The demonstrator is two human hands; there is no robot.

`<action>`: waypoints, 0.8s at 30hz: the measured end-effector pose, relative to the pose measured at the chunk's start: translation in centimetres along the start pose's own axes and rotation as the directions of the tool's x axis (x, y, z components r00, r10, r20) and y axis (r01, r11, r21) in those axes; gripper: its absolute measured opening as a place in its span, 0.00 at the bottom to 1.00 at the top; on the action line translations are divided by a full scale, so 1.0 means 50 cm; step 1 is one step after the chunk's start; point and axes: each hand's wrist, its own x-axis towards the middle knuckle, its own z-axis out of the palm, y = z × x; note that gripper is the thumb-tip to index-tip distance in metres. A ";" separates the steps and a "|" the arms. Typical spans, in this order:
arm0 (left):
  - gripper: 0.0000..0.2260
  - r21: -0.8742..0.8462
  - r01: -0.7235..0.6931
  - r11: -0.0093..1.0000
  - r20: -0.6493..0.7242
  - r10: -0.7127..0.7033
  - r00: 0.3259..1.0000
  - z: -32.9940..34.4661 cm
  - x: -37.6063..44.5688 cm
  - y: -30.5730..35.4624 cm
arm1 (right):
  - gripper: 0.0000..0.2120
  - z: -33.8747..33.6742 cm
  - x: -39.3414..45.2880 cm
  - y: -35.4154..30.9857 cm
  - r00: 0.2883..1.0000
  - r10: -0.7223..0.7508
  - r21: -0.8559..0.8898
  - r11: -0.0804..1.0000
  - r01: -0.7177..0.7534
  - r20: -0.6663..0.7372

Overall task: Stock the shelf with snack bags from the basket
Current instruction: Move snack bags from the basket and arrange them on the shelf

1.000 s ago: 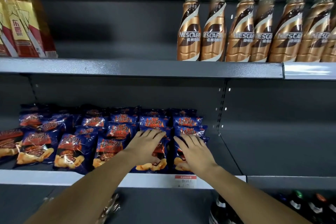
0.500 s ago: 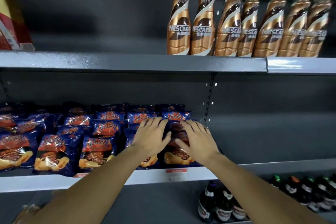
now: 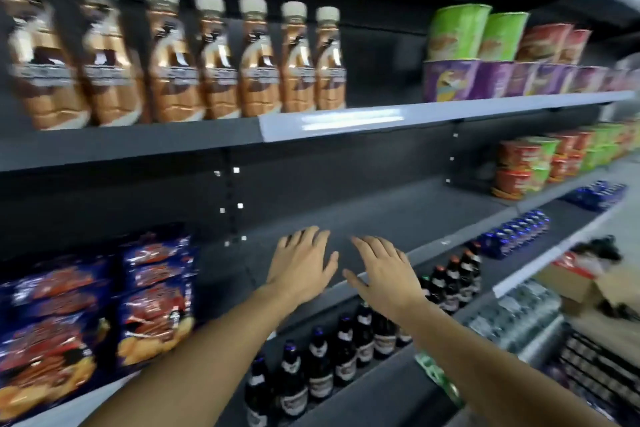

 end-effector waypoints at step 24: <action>0.24 -0.356 -0.534 0.766 0.165 0.614 0.772 0.360 0.240 0.961 | 0.32 -0.166 -0.540 0.770 0.627 0.779 -0.278 0.602 -0.749 -0.003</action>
